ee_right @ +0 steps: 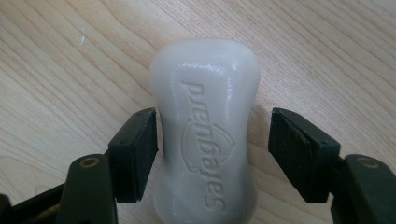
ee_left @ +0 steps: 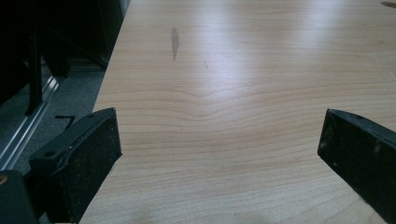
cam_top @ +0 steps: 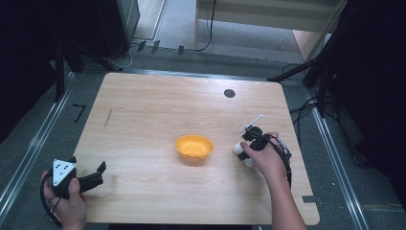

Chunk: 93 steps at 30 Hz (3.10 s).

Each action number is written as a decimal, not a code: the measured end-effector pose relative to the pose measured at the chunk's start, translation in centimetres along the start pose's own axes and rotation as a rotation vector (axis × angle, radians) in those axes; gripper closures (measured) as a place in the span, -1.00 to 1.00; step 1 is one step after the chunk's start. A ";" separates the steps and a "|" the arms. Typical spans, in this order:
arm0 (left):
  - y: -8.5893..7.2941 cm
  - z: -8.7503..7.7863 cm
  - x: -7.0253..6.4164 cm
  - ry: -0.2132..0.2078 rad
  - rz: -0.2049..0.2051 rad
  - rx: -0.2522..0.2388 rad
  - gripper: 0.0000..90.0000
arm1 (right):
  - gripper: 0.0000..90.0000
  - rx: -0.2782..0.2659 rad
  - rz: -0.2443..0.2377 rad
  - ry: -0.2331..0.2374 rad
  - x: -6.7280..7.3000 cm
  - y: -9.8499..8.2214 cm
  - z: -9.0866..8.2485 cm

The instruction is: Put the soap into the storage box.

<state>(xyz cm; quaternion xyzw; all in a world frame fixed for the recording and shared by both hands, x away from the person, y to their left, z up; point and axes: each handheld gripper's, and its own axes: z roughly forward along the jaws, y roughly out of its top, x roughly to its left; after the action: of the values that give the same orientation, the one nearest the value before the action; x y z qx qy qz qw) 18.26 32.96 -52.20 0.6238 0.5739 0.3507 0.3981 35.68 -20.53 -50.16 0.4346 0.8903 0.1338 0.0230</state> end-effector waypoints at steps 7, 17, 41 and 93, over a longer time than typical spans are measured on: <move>0.0 0.0 0.0 -0.001 -0.001 -0.001 -1.00 | -0.18 0.008 -0.004 0.005 0.0 0.0 0.4; 0.0 0.0 0.0 0.001 0.001 0.000 -1.00 | -0.04 0.009 -0.004 0.007 -0.1 0.0 0.6; 0.0 0.0 0.0 -0.001 -0.004 0.000 -1.00 | 0.13 -0.014 -0.148 -0.038 0.7 0.7 -1.0; 0.0 0.0 0.0 0.000 -0.005 0.000 -1.00 | 0.13 -0.051 -0.434 -0.007 5.9 5.4 -3.8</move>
<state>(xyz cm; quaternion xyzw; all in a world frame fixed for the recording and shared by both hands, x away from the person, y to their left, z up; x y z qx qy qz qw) 18.29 32.97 -52.20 0.6226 0.5754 0.3497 0.3987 35.55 -13.60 -44.71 0.2325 0.9592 0.1467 0.0653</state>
